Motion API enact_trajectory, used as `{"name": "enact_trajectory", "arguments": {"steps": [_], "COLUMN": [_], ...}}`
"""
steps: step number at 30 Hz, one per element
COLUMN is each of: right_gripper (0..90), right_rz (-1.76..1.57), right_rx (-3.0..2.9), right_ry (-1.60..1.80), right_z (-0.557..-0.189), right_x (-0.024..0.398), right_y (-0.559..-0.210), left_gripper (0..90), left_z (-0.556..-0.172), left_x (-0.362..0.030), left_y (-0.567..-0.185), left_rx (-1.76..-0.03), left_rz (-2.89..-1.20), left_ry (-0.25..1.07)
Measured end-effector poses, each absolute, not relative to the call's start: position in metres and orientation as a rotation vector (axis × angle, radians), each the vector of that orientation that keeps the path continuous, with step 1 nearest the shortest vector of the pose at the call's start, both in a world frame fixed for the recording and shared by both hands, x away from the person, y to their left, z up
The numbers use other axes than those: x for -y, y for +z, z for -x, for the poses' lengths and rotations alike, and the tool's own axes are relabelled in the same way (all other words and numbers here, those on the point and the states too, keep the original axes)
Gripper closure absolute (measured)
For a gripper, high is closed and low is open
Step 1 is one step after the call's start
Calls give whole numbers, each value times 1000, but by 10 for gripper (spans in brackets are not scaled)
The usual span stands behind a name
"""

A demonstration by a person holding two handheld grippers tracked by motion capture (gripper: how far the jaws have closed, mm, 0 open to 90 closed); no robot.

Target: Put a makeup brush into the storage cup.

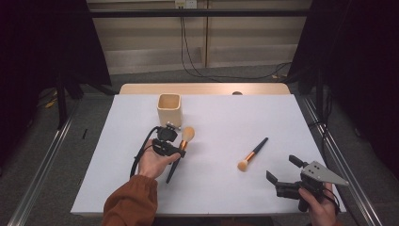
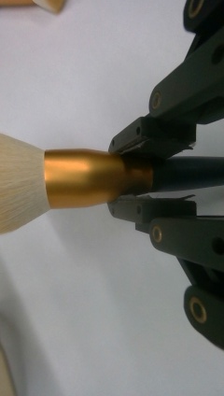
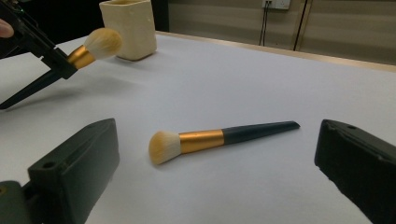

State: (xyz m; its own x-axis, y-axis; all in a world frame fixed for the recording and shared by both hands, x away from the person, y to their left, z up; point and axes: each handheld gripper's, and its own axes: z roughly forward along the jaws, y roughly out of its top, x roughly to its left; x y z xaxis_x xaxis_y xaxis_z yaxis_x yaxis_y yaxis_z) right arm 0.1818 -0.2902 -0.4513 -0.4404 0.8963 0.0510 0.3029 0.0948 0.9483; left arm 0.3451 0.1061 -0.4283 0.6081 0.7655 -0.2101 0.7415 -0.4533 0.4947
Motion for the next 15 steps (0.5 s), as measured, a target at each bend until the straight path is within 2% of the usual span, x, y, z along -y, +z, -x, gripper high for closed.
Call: {"name": "enact_trajectory", "arguments": {"steps": [8, 15], "right_gripper": [0, 0], "right_rz": [-1172, -1174], "right_rx": [-1814, -1811], "right_ry": [1352, 1352], "right_z": [-181, -181], "right_x": [291, 291], "right_y": [-451, -451], "left_gripper": [706, 705], "left_z": [-341, -338], "left_x": [-115, -117], "left_y": [-418, -413], "left_rx": [-1169, -1151], "left_rz": [-2182, -2137], "left_ry": [149, 154]}}
